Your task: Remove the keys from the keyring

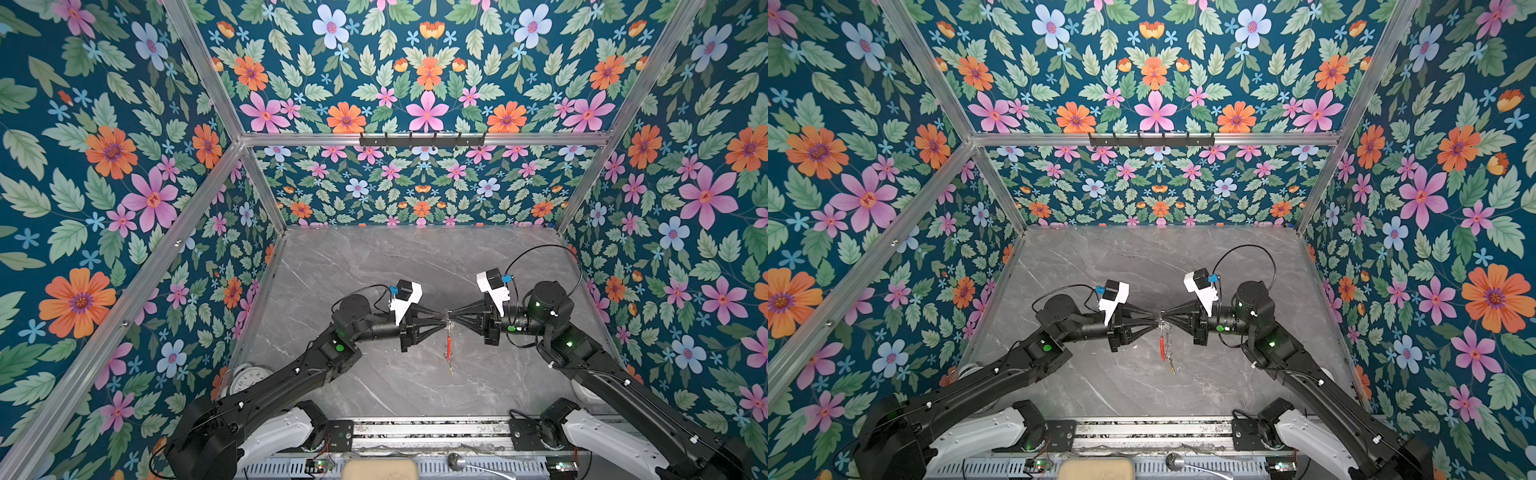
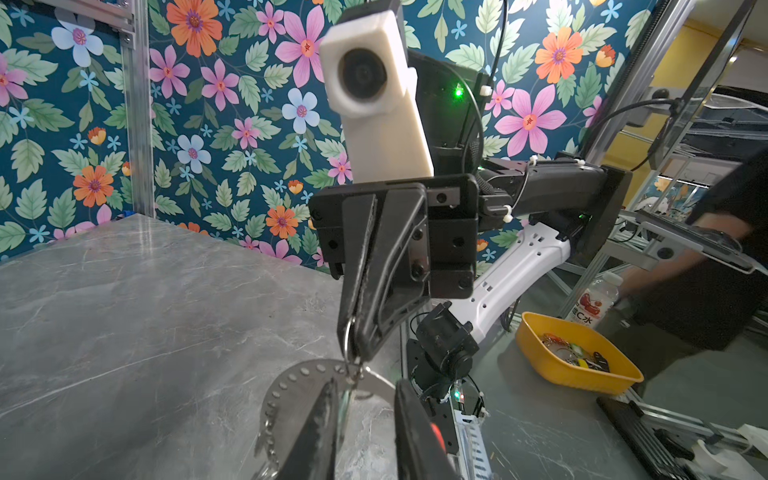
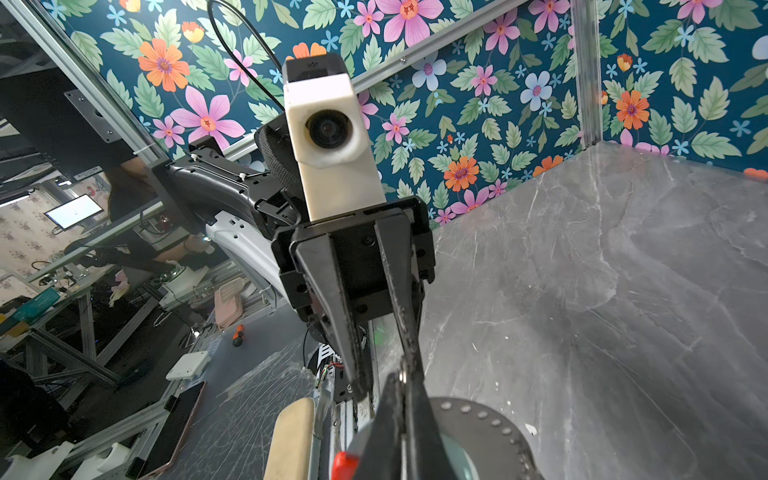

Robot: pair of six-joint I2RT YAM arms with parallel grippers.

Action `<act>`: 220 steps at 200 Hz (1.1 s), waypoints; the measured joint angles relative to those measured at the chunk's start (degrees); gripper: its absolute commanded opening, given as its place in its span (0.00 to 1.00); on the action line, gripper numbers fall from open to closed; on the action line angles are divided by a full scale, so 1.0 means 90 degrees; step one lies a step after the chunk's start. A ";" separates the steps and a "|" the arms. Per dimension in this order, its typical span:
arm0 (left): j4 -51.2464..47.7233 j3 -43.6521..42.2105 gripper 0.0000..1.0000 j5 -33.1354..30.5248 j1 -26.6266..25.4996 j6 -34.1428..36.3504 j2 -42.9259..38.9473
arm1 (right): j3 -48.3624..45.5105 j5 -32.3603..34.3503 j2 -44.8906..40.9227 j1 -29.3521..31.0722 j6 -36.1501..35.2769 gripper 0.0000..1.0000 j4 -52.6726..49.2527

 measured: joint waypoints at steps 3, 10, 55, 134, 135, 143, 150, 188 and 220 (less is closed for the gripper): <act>0.0005 0.0000 0.26 0.0000 0.0000 0.0000 0.0000 | -0.0002 0.0000 0.0000 0.0000 0.0012 0.00 0.0005; 0.0010 0.0002 0.26 0.0000 0.0000 0.0002 0.0005 | -0.0005 0.0000 0.0000 0.0000 0.0022 0.00 0.0012; 0.0012 0.0012 0.26 -0.0032 0.0068 0.0005 0.0007 | -0.0046 -0.0075 -0.0017 -0.0002 0.0129 0.00 0.0100; 0.0539 0.0000 0.29 0.0323 0.0260 -0.0311 0.0114 | -0.0170 -0.0097 -0.0185 -0.0002 0.0306 0.00 0.0287; 0.0544 0.0000 0.29 0.0328 0.0260 -0.0308 0.0117 | -0.0170 -0.0097 -0.0182 -0.0002 0.0306 0.00 0.0291; 0.0597 0.0000 0.29 0.0347 0.0260 -0.0323 0.0155 | -0.0170 -0.0095 -0.0160 -0.0002 0.0333 0.00 0.0335; 0.0658 0.0000 0.29 0.0374 0.0260 -0.0355 0.0180 | -0.0170 -0.0095 -0.0141 -0.0002 0.0352 0.00 0.0355; 0.0850 0.0000 0.27 0.0556 0.0260 -0.0493 0.0272 | -0.0168 -0.0095 -0.0036 0.0002 0.0432 0.00 0.0469; 0.0916 0.0017 0.27 0.0646 0.0260 -0.0583 0.0391 | -0.0168 -0.0095 0.0036 0.0007 0.0471 0.00 0.0532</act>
